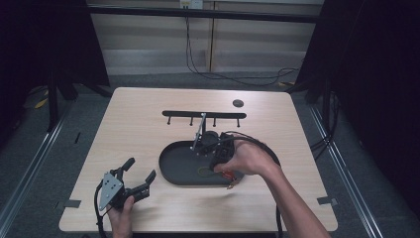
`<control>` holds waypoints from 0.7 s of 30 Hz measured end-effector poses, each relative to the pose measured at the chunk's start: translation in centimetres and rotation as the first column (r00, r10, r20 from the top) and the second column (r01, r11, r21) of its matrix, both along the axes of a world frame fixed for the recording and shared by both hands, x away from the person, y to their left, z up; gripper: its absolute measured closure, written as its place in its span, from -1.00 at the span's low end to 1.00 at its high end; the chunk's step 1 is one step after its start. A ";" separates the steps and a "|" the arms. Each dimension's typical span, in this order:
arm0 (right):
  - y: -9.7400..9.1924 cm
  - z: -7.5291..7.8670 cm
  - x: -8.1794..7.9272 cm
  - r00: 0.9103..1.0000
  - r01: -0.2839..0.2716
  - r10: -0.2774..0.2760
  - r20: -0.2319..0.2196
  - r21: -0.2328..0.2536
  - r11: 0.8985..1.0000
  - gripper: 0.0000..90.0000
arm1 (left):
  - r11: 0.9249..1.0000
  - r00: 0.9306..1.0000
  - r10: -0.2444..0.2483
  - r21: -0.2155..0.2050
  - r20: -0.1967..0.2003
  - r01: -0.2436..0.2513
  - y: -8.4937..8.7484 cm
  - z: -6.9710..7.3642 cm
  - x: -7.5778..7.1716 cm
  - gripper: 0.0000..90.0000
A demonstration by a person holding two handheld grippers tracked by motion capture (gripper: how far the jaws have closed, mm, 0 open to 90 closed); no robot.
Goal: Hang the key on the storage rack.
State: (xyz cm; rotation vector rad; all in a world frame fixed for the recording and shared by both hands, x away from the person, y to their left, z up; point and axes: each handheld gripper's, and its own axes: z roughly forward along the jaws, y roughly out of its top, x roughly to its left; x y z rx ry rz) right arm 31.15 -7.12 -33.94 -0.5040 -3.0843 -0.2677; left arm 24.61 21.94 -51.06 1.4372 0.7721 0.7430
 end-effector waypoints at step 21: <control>-1.4 3.7 2.4 0.997 0.058 -0.062 0.055 0.064 0.996 0.91 | 1.000 1.000 -0.006 0.001 0.000 0.006 0.0 0.0 0.0 -0.64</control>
